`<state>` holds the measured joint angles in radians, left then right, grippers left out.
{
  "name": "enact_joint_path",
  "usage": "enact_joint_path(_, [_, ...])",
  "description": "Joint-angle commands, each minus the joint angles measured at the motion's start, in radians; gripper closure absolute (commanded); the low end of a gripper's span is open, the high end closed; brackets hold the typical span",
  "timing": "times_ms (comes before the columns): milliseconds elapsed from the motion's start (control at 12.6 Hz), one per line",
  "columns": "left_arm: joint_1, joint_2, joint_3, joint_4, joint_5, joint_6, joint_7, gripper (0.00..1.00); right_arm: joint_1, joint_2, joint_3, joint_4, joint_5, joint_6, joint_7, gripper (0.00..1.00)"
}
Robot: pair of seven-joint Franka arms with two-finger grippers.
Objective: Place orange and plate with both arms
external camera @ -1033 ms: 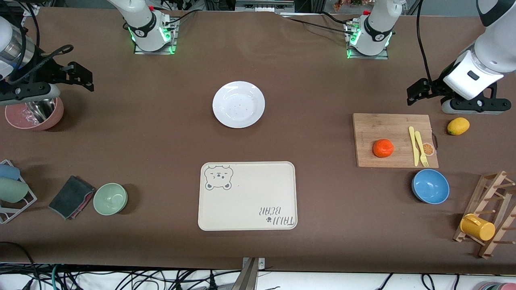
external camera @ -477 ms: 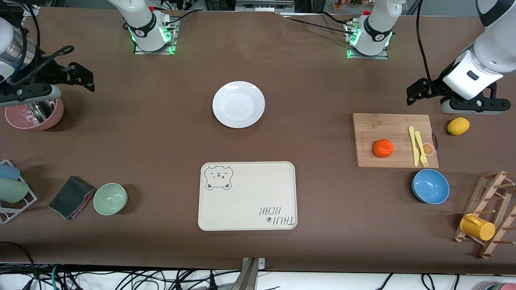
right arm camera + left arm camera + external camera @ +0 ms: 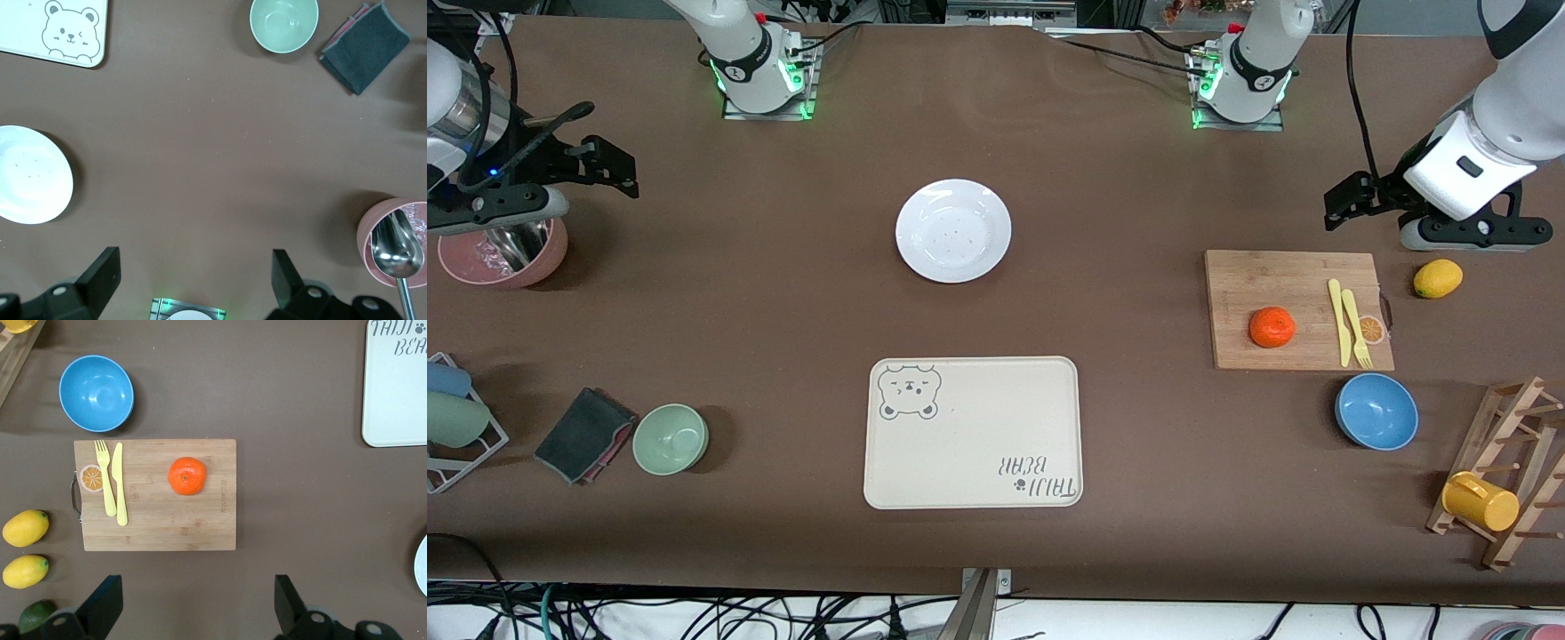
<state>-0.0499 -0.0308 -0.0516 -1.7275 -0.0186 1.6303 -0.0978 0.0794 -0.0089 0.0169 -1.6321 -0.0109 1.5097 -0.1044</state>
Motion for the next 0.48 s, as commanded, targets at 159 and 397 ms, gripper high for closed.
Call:
enact_joint_path(159, [0.012,0.006,-0.002,0.017,-0.012,-0.021,0.023,0.00,-0.007,0.021,0.000,0.028,0.015,-0.020,-0.017,0.00])
enact_joint_path(397, [0.012,0.006,-0.002,0.019,-0.012,-0.021,0.020,0.00,-0.006,0.026,0.002,0.028,0.014,-0.022,-0.017,0.00])
